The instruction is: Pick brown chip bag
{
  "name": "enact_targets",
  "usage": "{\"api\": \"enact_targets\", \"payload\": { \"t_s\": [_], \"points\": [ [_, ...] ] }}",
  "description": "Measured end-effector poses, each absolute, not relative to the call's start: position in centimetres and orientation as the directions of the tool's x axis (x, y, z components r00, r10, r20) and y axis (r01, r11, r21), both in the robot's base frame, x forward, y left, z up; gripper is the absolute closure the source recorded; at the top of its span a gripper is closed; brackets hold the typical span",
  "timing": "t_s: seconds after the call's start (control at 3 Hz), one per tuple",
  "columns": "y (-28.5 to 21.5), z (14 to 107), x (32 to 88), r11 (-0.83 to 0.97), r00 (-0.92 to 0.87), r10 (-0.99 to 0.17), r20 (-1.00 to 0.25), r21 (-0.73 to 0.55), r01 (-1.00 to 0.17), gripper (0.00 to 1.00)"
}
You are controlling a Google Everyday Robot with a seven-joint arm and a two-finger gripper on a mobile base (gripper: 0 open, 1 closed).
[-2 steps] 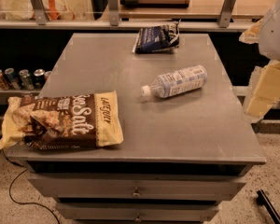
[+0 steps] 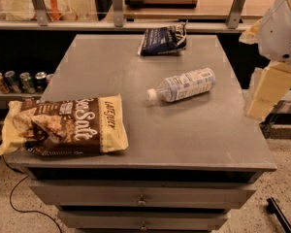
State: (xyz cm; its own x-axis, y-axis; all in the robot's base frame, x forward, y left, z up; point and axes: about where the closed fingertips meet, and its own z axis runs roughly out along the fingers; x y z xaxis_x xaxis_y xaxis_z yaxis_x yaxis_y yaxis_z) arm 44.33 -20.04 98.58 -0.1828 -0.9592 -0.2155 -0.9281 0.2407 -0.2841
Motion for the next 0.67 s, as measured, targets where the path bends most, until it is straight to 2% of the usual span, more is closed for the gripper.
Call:
{"api": "enact_targets", "payload": {
  "t_s": [0.33,0.67],
  "points": [
    [-16.1,98.1,46.1,0.163,-0.103,-0.971,-0.215,-0.285,-0.945,0.0],
    [-9.6,96.8,48.2,0.06,0.009,-0.969,-0.247,-0.268,-0.962,0.0]
  ]
}}
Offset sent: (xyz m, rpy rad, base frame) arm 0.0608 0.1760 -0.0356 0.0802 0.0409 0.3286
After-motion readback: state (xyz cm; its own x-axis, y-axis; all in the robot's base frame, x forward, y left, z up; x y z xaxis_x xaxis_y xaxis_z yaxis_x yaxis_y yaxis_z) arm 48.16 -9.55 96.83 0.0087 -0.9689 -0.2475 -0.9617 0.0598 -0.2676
